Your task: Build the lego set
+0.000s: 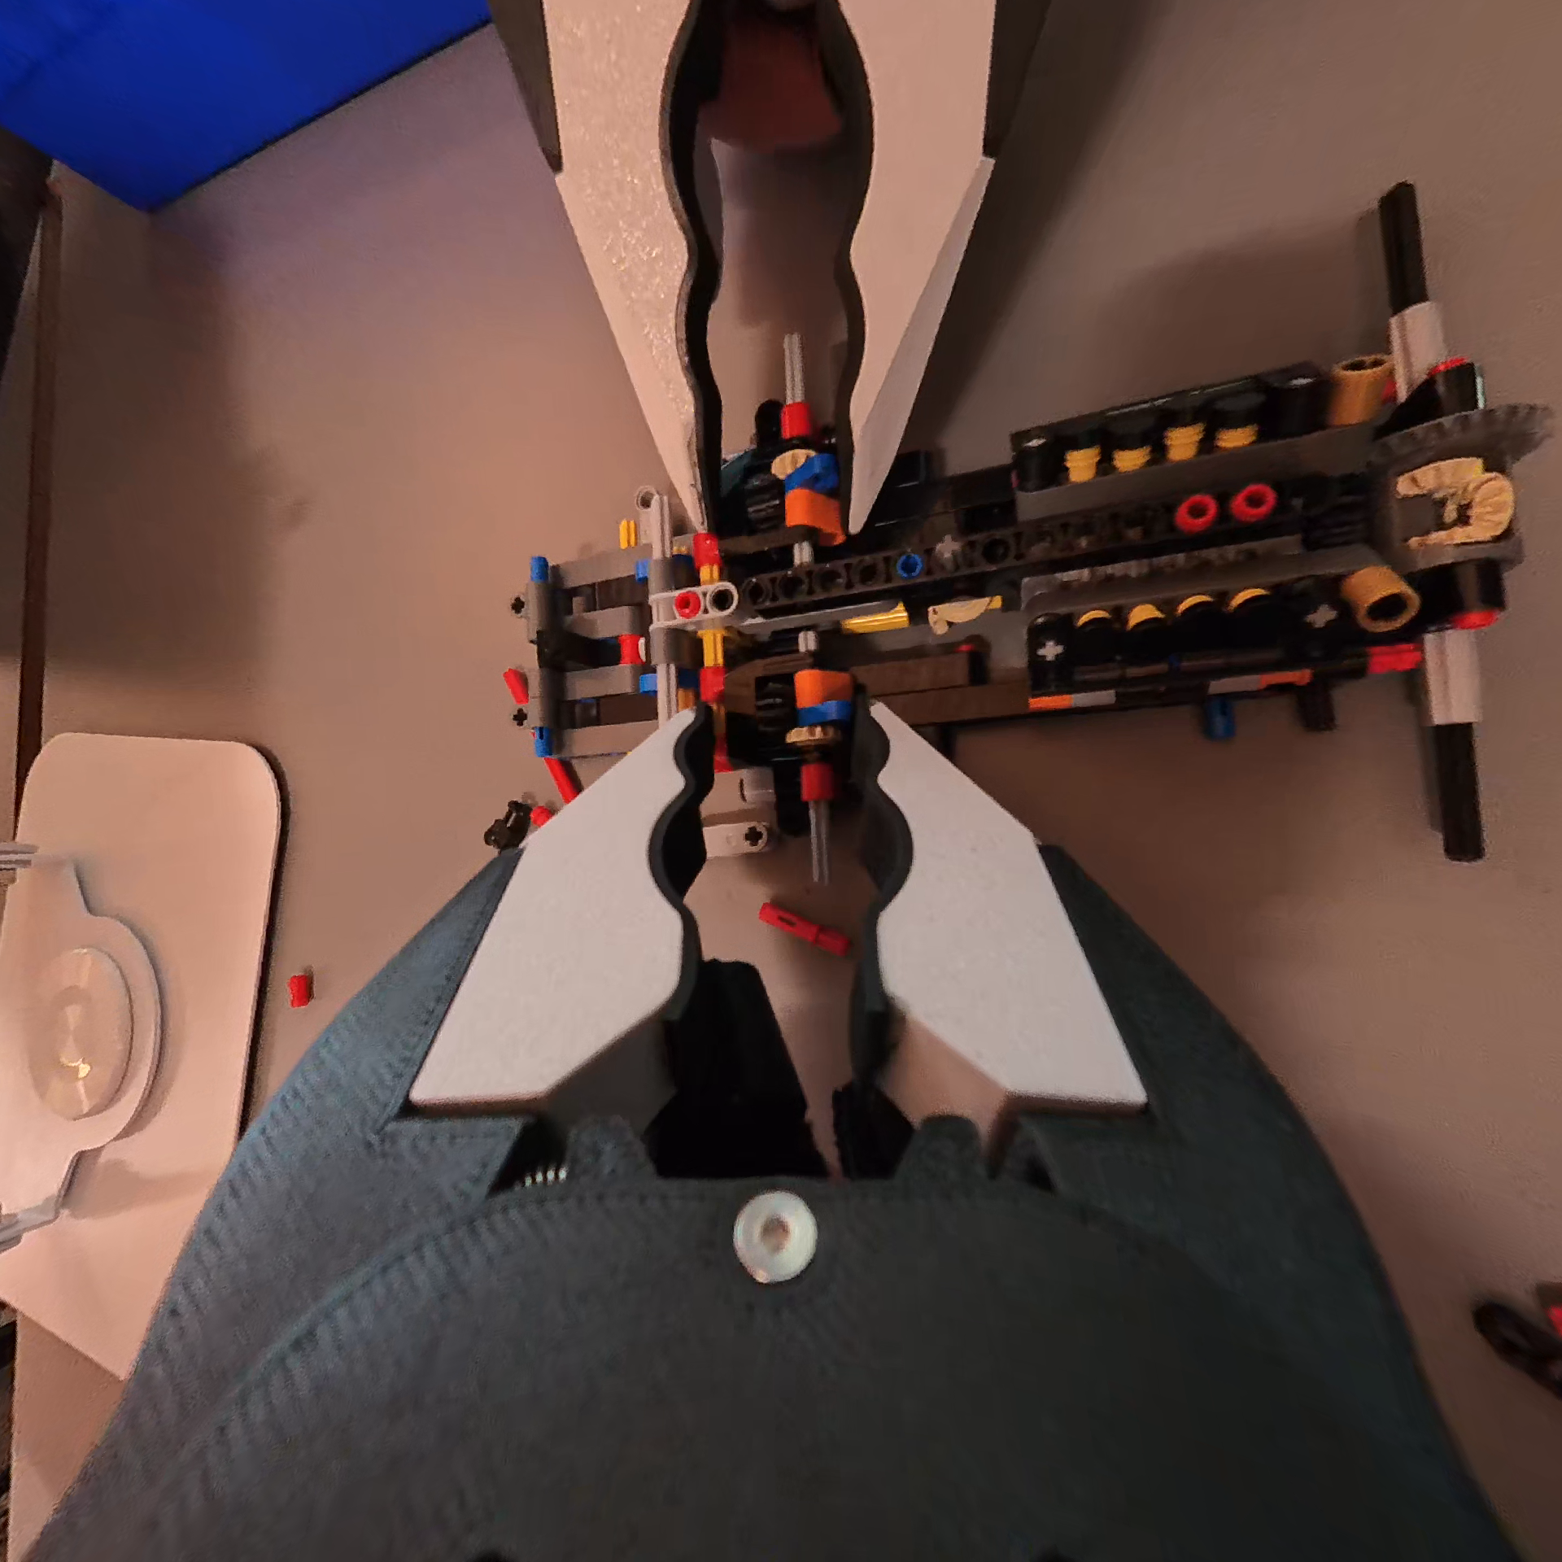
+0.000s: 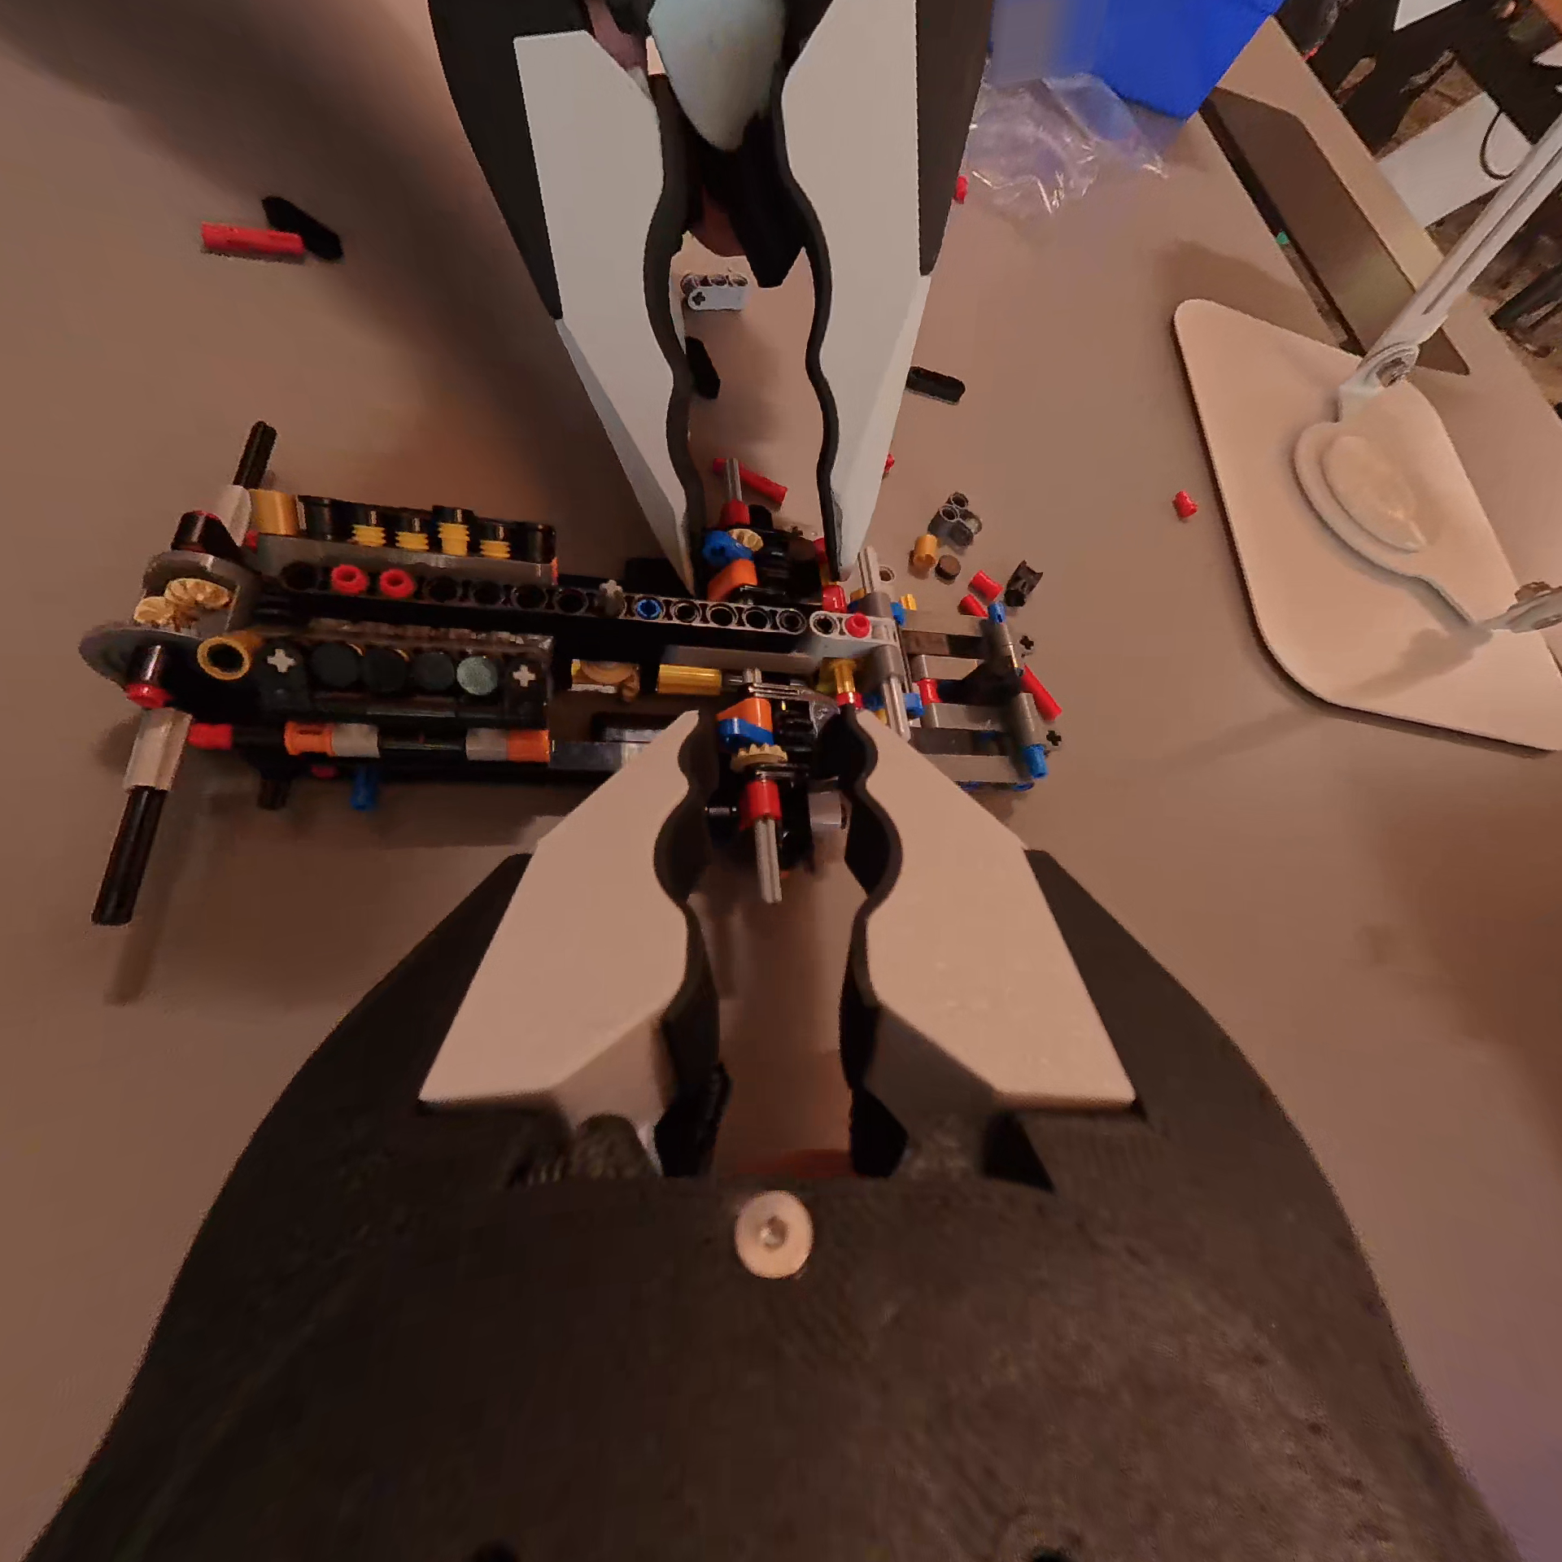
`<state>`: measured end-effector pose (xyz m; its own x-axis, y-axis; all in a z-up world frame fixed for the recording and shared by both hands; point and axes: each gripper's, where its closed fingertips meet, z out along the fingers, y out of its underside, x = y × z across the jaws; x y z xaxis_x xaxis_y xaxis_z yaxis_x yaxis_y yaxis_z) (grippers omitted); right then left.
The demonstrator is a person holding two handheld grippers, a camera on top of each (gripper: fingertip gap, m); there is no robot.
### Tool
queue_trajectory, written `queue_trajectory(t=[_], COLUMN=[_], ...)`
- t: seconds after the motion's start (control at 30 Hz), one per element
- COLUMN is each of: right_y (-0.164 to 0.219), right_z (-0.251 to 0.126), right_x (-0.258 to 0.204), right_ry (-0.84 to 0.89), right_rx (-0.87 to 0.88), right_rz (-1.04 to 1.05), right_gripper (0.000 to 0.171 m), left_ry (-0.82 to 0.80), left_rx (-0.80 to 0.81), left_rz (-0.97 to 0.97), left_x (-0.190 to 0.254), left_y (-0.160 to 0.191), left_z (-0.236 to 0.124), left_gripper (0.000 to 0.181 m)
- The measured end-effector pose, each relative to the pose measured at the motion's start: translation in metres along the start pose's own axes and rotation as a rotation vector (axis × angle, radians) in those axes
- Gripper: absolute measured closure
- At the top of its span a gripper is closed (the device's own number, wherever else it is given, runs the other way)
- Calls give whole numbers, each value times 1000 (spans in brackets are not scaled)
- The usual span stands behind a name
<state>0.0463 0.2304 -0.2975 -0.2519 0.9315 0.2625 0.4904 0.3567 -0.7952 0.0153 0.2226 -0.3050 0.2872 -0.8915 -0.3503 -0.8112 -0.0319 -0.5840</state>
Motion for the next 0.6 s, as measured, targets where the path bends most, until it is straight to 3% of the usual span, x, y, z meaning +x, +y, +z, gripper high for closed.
queue_trajectory(t=[0.6], right_y=[-1], right_z=[-1], right_x=[1], right_ry=[-72], right_rx=[9], right_rz=[126], right_gripper=[146], left_ry=[102], left_rx=[-24], left_rz=[10], left_x=[0], left_y=[0], left_z=[0], left_gripper=[150])
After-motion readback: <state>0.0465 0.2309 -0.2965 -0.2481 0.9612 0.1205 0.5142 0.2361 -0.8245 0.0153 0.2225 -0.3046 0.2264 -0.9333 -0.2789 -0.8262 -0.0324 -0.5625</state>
